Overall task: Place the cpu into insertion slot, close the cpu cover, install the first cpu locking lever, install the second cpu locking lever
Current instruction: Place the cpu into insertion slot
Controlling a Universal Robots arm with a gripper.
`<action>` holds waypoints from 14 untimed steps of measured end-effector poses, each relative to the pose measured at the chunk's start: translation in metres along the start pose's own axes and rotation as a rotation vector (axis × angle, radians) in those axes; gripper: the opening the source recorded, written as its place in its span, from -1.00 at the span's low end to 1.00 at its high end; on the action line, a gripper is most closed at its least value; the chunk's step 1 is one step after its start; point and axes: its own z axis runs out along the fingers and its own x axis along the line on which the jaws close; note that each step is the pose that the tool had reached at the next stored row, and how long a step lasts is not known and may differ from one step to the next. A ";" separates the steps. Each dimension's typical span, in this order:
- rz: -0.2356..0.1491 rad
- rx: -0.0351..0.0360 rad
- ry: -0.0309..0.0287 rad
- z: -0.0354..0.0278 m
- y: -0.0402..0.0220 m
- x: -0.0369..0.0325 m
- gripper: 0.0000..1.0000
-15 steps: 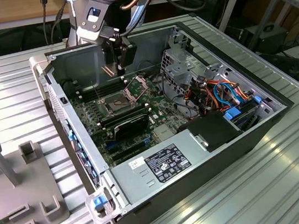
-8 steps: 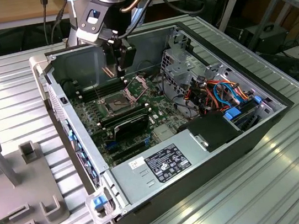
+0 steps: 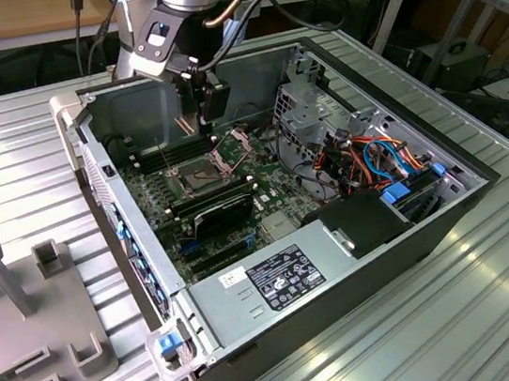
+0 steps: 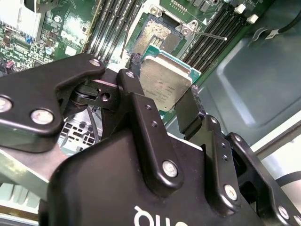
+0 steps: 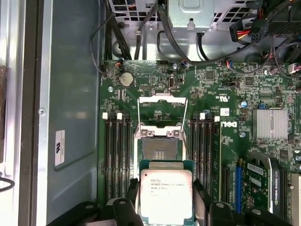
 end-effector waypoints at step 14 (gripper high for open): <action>0.020 0.0003 -0.0006 0.0204 0.0029 0.0064 0.08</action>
